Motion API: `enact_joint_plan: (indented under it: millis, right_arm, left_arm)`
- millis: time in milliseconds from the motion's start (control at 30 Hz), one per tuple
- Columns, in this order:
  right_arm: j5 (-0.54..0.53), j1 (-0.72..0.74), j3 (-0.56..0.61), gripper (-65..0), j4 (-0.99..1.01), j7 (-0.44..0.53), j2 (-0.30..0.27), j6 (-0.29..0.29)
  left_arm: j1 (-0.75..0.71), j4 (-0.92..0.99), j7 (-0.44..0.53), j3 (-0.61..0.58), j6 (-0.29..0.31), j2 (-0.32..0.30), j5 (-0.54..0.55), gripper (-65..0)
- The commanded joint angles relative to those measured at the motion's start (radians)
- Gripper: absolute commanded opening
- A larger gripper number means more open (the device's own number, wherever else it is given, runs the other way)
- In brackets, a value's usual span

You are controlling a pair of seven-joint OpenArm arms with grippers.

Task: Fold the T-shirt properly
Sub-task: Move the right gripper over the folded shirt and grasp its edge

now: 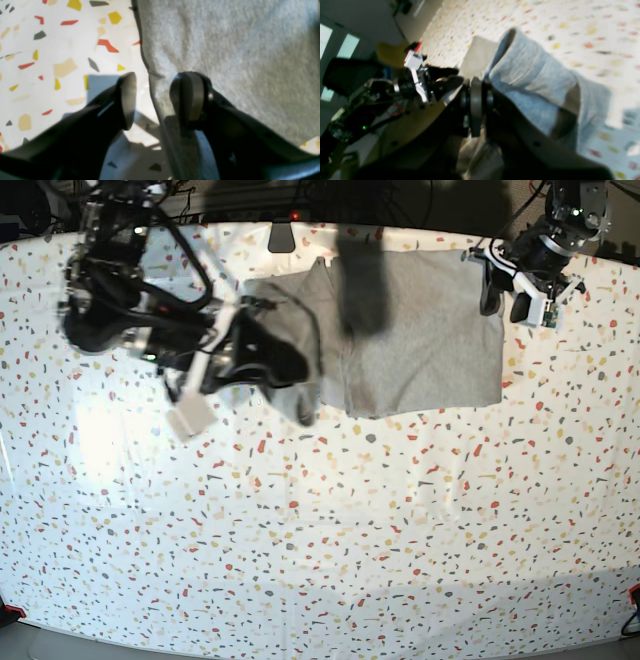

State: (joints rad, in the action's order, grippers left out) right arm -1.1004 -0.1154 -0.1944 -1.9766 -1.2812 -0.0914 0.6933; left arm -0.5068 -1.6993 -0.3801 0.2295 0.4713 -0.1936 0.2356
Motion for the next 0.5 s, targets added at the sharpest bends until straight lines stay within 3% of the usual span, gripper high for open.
enact_joint_plan:
  millis: [0,300,467]
  right_arm:
    - [-0.008,0.015,0.032,-65.0,-0.019,0.028,0.022,0.005]
    - [0.373,0.016,0.381,-65.0,-0.018,0.161,0.23,0.005]
    - [0.509,0.018,0.498,-65.0,-0.006,0.236,0.248,0.005]
  left_arm:
    - [-0.002,-0.013,0.016,0.003,0.005,-0.006,0.007,-36.0]
    - [0.014,-0.013,0.016,0.003,0.035,-0.006,0.0,-36.0]
    - [0.014,-0.013,0.027,0.003,0.036,-0.006,0.0,-36.0]
